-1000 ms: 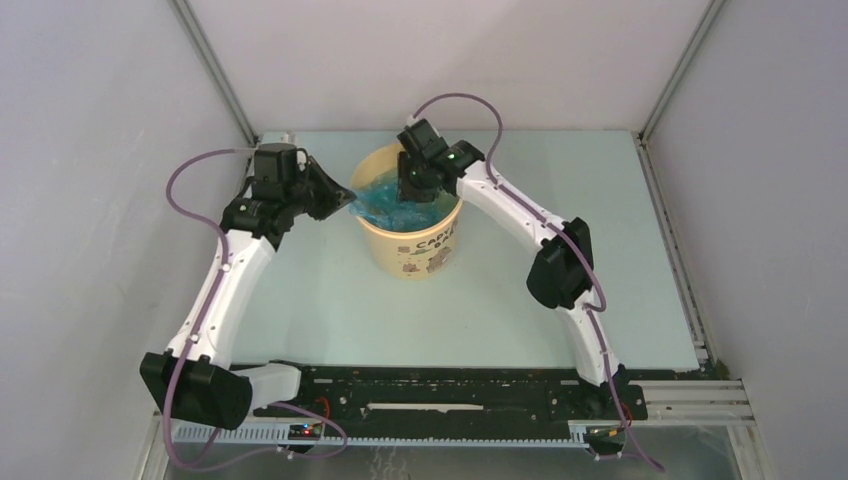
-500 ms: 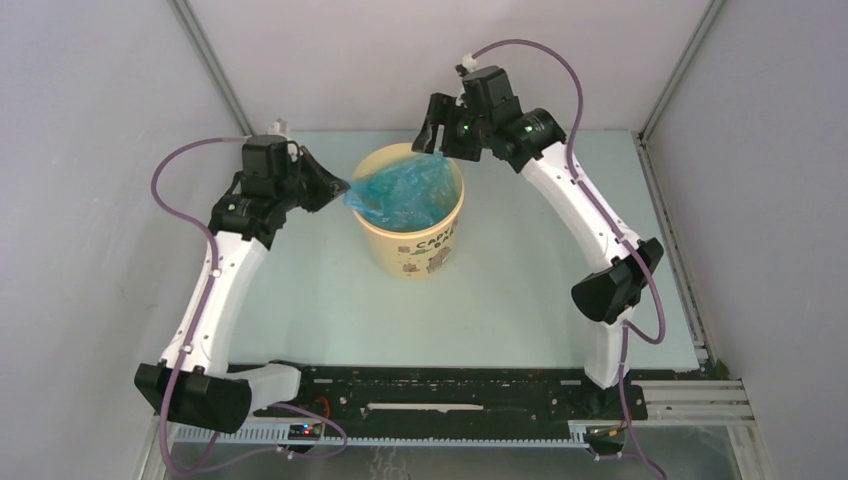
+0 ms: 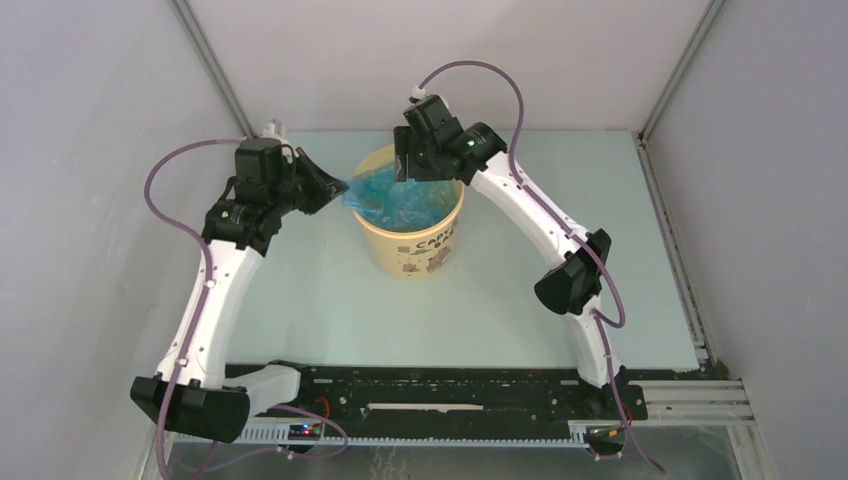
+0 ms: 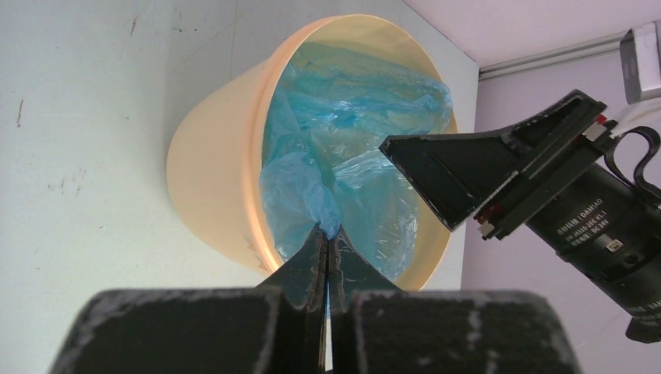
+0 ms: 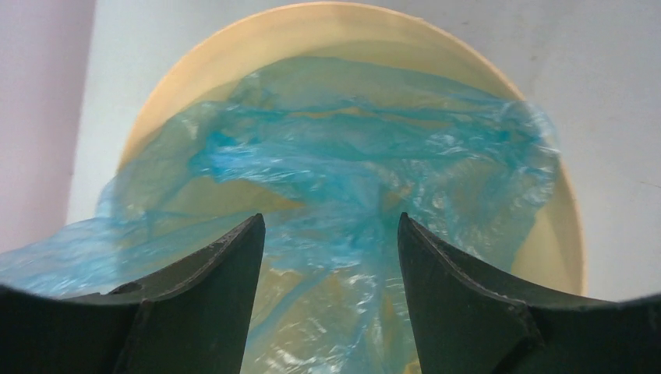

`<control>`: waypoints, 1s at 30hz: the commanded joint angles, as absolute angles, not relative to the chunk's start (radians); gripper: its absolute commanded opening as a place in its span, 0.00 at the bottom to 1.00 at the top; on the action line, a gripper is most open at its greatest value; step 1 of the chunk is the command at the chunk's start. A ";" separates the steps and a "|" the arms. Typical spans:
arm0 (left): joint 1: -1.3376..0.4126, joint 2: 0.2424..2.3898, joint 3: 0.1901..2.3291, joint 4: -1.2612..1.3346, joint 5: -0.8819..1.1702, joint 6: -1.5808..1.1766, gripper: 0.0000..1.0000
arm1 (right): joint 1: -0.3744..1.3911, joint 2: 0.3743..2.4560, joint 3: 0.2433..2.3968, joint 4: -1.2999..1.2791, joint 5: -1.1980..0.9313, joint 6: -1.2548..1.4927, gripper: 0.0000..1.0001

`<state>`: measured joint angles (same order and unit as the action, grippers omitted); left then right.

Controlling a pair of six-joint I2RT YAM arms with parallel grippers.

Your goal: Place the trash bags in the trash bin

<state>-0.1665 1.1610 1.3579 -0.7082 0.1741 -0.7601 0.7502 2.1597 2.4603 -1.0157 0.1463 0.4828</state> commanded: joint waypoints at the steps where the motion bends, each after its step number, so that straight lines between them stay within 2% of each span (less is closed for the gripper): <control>1: -0.160 1.145 1.350 -0.706 0.195 -0.758 0.00 | 0.759 2.161 2.503 -1.038 0.290 0.433 0.70; 6: -0.157 1.141 1.353 -0.714 0.187 -0.754 0.00 | 0.765 2.141 2.515 -1.035 0.296 0.414 0.39; 10: -0.148 1.146 1.356 -0.738 0.174 -0.755 0.03 | 0.762 2.079 2.512 -1.033 0.261 0.383 0.08; 12: -0.142 1.149 1.357 -0.749 0.176 -0.754 0.16 | 0.743 2.023 2.469 -1.018 0.140 0.383 0.00; 15: -0.140 1.138 1.349 -0.757 0.184 -0.756 0.41 | 0.719 1.922 2.336 -0.963 0.000 0.412 0.00; 19: -0.140 1.107 1.344 -0.793 0.176 -0.779 0.66 | 0.680 1.811 2.178 -0.892 -0.109 0.477 0.00; 20: -0.140 1.100 1.344 -0.803 0.176 -0.787 0.76 | 0.670 1.792 2.147 -0.876 -0.129 0.492 0.00; 21: -0.140 1.092 1.343 -0.812 0.175 -0.793 0.80 | 0.662 1.767 2.122 -0.859 -0.146 0.503 0.00; 24: -0.140 1.084 1.326 -0.807 0.217 -0.821 0.81 | 0.651 1.735 2.070 -0.842 -0.170 0.506 0.00; 28: -0.140 1.080 1.298 -0.788 0.250 -0.849 0.61 | 0.642 1.706 2.018 -0.831 -0.196 0.511 0.00; 30: -0.140 1.075 1.290 -0.797 0.244 -0.846 0.47 | 0.633 1.688 1.992 -0.821 -0.215 0.521 0.00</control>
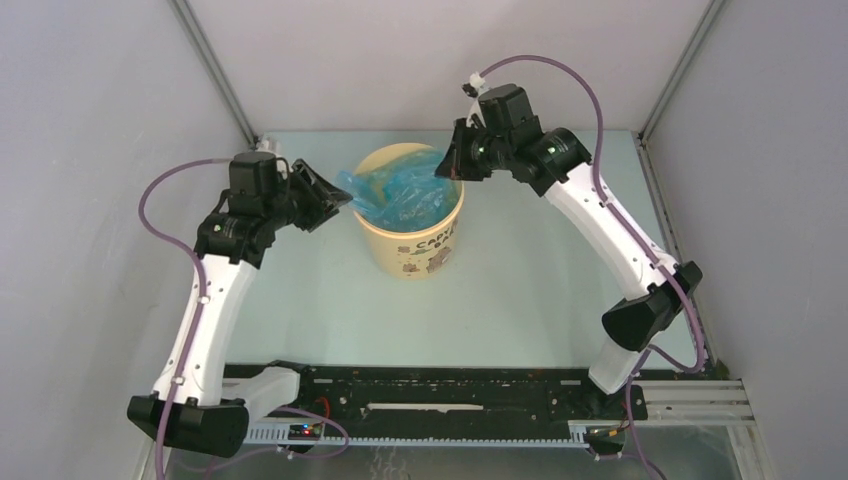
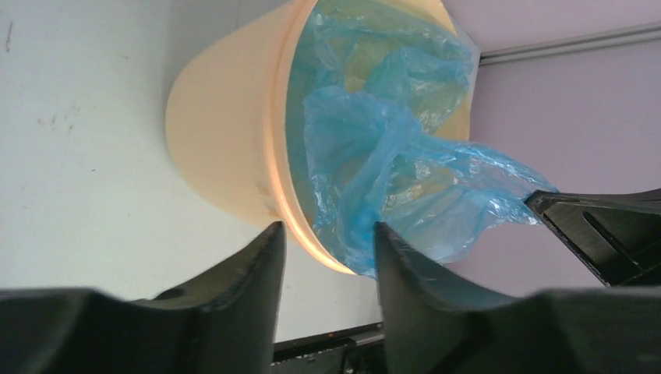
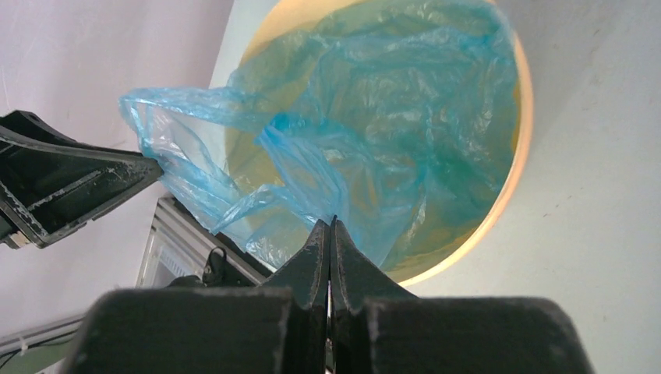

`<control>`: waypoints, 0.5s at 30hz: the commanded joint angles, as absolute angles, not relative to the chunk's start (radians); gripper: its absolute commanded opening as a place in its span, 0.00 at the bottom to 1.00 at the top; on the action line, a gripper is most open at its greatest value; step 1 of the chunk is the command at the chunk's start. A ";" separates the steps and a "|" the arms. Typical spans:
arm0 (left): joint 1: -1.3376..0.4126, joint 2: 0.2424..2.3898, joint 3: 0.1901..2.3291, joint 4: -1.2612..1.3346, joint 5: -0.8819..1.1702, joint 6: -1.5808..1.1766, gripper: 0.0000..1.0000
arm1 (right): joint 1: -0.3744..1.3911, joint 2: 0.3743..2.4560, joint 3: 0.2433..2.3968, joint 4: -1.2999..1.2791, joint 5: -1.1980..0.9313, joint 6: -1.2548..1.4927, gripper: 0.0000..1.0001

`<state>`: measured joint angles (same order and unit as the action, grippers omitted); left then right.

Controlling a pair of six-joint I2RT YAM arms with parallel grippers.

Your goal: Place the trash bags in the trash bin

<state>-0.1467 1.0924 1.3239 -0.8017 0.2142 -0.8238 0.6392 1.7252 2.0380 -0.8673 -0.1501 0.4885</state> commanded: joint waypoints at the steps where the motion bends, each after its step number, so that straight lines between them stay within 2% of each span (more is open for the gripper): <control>1: -0.140 1.072 1.283 -0.800 0.237 -0.843 0.40 | 0.625 1.681 1.982 -0.821 -0.226 0.523 0.00; 10: -0.129 1.101 1.272 -0.786 0.258 -0.821 0.02 | 0.582 1.556 1.827 -0.777 -0.319 0.528 0.00; 15: -0.129 1.052 1.198 -0.779 0.266 -0.820 0.00 | 0.563 1.499 1.756 -0.795 -0.330 0.532 0.00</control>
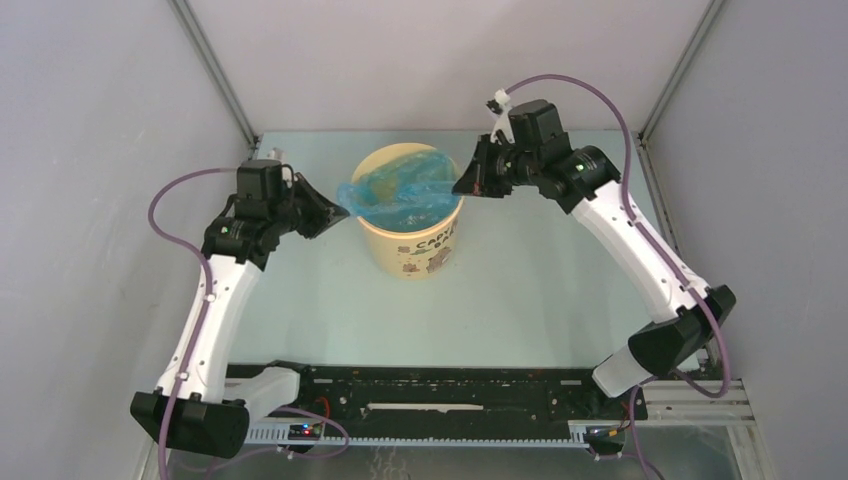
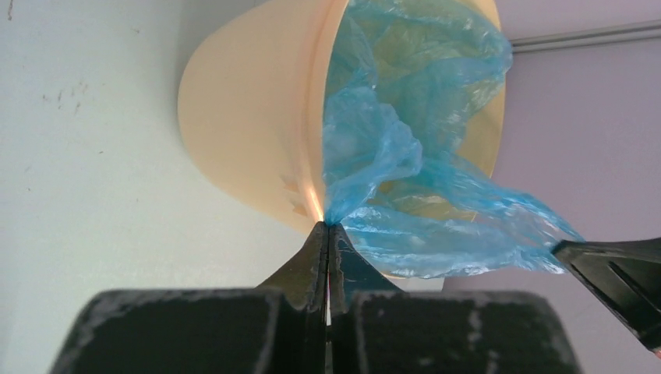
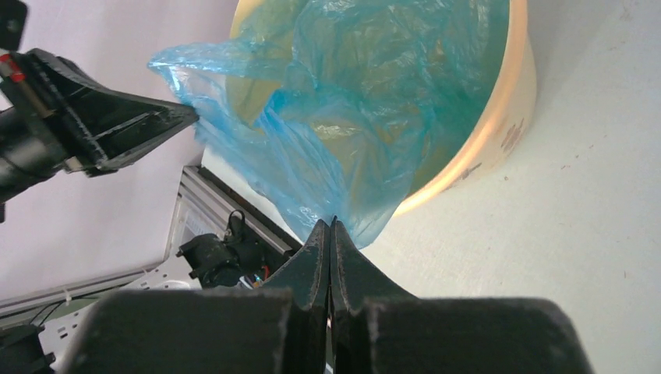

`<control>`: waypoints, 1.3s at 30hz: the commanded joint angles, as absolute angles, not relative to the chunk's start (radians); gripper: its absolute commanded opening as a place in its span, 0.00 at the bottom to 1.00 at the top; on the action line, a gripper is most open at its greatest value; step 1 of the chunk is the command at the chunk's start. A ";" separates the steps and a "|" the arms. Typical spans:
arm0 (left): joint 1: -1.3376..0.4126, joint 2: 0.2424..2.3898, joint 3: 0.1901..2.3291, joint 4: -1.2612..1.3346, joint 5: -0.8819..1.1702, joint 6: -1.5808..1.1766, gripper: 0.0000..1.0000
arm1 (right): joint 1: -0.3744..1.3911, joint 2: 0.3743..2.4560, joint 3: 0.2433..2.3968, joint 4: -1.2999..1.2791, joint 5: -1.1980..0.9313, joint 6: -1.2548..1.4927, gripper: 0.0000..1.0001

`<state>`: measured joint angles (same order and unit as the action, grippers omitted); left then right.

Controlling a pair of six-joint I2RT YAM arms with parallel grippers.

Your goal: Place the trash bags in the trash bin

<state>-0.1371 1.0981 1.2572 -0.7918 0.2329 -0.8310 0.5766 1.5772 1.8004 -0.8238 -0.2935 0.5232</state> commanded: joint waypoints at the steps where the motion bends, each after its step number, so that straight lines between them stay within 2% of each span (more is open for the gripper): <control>1: -0.129 1.033 1.175 -0.779 0.277 -0.823 0.00 | 0.560 1.484 1.734 -0.796 -0.334 0.533 0.00; 5: -0.129 0.974 1.098 -0.784 0.292 -0.827 0.00 | 0.543 1.414 1.608 -0.757 -0.361 0.543 0.08; 16: -0.129 0.973 1.004 -0.789 0.324 -0.841 0.00 | 0.525 1.350 1.398 -0.671 -0.399 0.568 0.09; 22: -0.129 1.054 1.032 -0.673 0.277 -0.807 0.00 | 0.511 1.428 1.381 -0.585 -0.314 0.524 0.10; 29: -0.129 1.115 1.049 -0.704 0.212 -0.724 0.01 | 0.495 1.476 1.382 -0.600 -0.232 0.455 0.10; 30: -0.128 1.116 1.042 -0.718 0.208 -0.714 0.03 | 0.495 1.475 1.381 -0.611 -0.230 0.446 0.12; 32: -0.128 1.110 1.044 -0.741 0.202 -0.695 0.12 | 0.495 1.471 1.382 -0.619 -0.240 0.423 0.21; 33: -0.128 1.103 1.056 -0.761 0.193 -0.684 0.20 | 0.489 1.463 1.386 -0.629 -0.241 0.419 0.27; 37: -0.127 1.044 1.158 -0.850 0.121 -0.616 0.58 | 0.470 1.404 1.427 -0.692 -0.255 0.384 0.56; 38: -0.127 1.028 1.187 -0.883 0.093 -0.604 0.63 | 0.469 1.388 1.443 -0.715 -0.267 0.360 0.60; 39: -0.128 1.009 1.215 -0.913 0.060 -0.596 0.78 | 0.472 1.374 1.459 -0.736 -0.281 0.334 0.63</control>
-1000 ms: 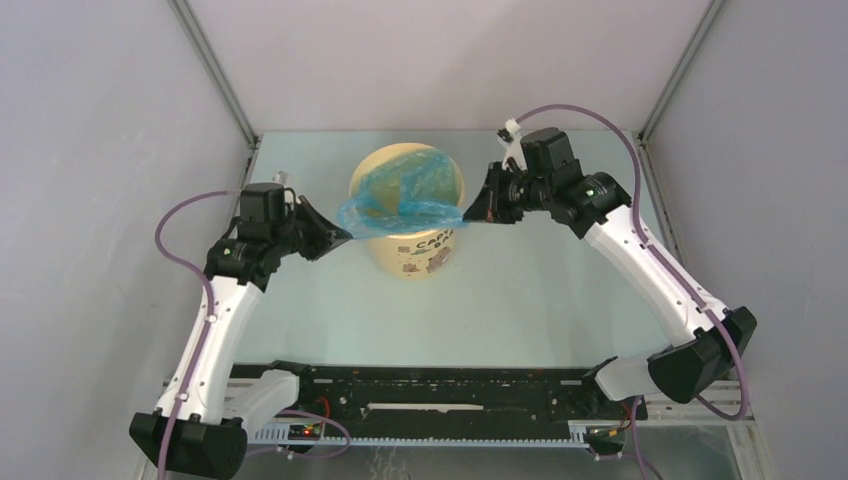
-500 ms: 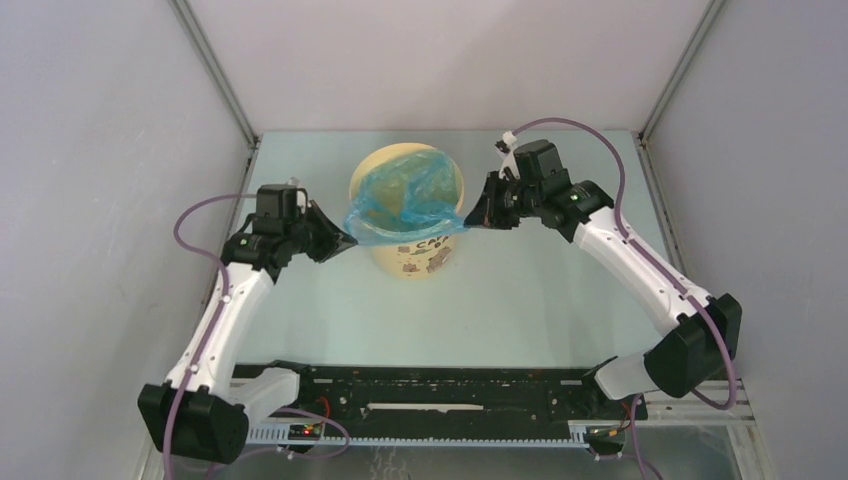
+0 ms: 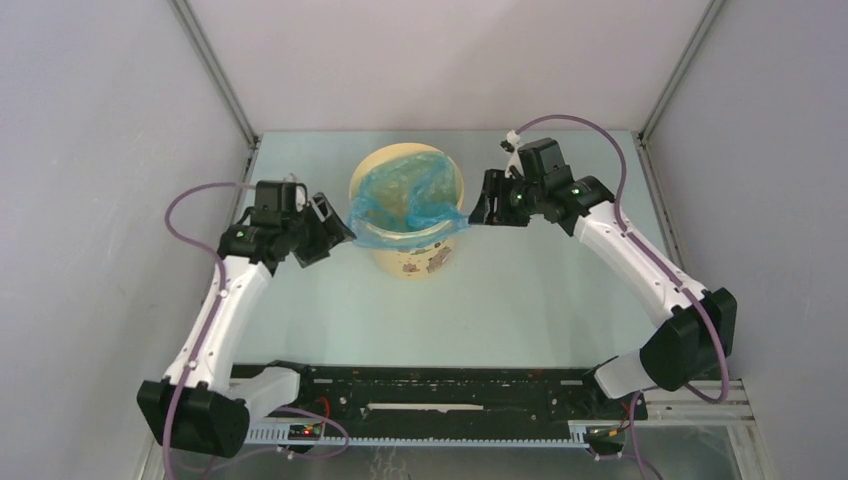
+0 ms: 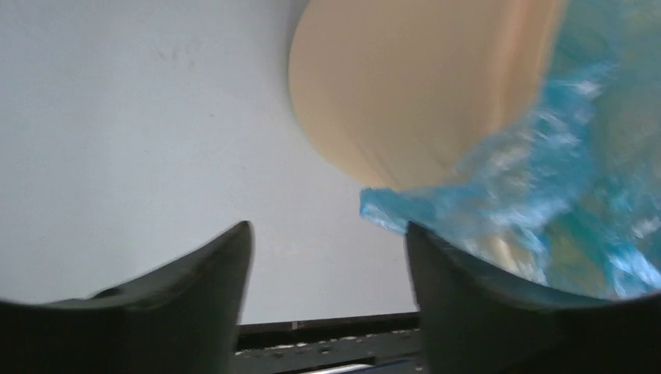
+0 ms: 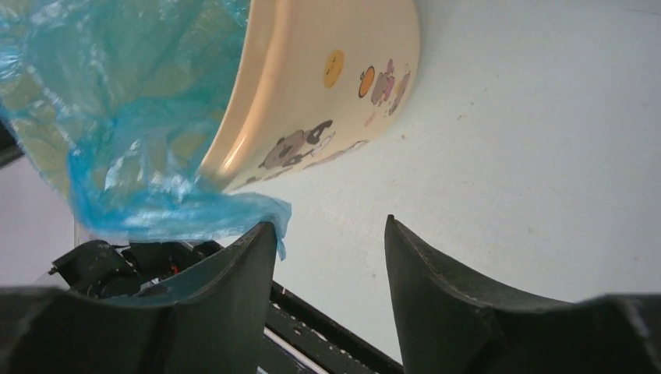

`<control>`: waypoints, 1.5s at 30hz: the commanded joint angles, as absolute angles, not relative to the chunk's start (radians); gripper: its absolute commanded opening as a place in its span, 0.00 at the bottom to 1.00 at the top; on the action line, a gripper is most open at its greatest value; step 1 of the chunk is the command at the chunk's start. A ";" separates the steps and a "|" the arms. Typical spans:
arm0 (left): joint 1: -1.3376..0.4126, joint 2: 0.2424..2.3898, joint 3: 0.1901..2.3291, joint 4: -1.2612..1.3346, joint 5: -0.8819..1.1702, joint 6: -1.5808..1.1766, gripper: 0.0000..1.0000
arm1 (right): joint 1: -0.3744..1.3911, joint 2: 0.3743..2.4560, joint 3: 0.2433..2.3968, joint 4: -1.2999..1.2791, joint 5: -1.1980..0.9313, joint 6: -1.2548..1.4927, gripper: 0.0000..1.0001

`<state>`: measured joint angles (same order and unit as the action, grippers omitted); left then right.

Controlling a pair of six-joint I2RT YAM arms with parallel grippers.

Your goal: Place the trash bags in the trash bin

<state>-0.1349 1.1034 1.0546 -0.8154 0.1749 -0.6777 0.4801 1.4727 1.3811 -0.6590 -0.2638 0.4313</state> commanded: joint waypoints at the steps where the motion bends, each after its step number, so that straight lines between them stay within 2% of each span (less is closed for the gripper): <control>1: -0.127 0.990 1.235 -0.932 0.035 -0.592 0.86 | 0.480 1.358 1.472 -0.754 -0.283 0.304 0.65; 5: -0.128 0.922 1.282 -0.901 0.022 -0.566 0.98 | 0.539 1.320 1.526 -0.756 -0.283 0.198 0.72; 11: -0.184 1.028 1.397 -0.848 0.038 -0.472 1.00 | 0.695 1.447 1.705 -0.789 -0.180 0.076 0.73; 16: -0.340 1.181 1.572 -0.906 -0.101 -0.338 0.86 | 0.816 1.597 1.868 -0.875 -0.063 -0.078 0.72; 19: -0.389 1.232 1.599 -0.917 -0.123 -0.317 0.84 | 0.867 1.663 1.894 -0.897 -0.035 -0.174 0.70; 29: -0.397 1.178 1.534 -0.927 -0.149 -0.348 0.84 | 0.936 1.774 1.951 -0.889 0.095 -0.174 0.63; 38: -0.396 1.156 1.520 -0.924 -0.144 -0.348 0.84 | 0.919 1.676 1.950 -0.895 0.017 -0.113 0.73; 45: -0.391 1.152 1.510 -0.914 -0.126 -0.353 0.85 | 0.895 1.674 1.939 -0.876 0.024 -0.101 0.71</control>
<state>-0.3950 1.1740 1.5204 -0.9379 -0.1284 -0.3653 0.9100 1.6936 1.9198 -0.9001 0.0265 -0.1242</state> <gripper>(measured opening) 0.844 0.725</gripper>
